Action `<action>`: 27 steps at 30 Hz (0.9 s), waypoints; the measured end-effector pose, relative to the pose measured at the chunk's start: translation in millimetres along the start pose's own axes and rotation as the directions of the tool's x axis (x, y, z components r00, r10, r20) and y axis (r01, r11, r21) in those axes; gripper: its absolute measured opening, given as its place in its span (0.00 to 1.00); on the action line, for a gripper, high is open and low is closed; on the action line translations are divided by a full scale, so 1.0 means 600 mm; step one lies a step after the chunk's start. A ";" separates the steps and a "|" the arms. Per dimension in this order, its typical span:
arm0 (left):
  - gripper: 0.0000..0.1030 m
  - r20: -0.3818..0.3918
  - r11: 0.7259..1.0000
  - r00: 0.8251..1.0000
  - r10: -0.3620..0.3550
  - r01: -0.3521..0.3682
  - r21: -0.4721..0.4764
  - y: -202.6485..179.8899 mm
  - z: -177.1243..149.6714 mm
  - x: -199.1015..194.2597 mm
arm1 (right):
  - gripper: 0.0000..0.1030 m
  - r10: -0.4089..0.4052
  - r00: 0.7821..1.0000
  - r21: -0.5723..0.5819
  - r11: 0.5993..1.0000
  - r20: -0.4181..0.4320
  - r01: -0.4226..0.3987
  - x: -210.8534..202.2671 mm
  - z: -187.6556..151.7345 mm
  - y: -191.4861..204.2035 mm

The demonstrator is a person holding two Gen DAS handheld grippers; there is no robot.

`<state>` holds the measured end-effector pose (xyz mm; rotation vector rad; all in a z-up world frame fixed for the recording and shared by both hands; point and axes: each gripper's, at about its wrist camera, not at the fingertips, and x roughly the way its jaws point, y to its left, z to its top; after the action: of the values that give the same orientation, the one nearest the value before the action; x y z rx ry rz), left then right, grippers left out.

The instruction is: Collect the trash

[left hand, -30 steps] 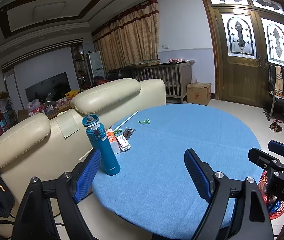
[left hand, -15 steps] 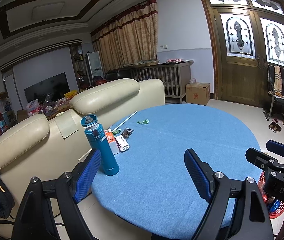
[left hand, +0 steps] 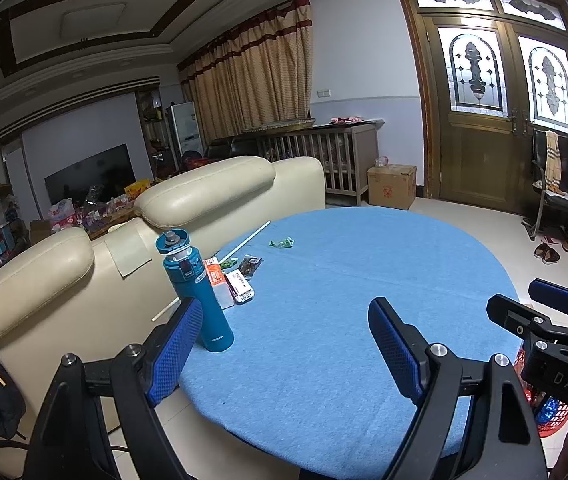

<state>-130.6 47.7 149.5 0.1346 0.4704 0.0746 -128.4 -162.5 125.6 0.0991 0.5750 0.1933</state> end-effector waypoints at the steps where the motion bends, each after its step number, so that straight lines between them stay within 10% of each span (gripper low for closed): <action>1: 0.83 0.000 1.000 1.000 0.001 -0.001 -0.001 0.000 0.000 0.002 | 0.67 -0.001 1.000 0.000 1.000 -0.001 0.001 0.001 0.000 -0.001; 27: 0.83 -0.066 0.999 0.997 -0.035 0.035 -0.006 -0.011 0.015 0.134 | 0.67 -0.104 0.993 0.051 0.993 -0.057 0.107 0.111 0.032 -0.068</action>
<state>-54.6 48.4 120.3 0.1199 0.5384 0.0461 -56.6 -188.9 100.3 0.1158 0.6379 0.0779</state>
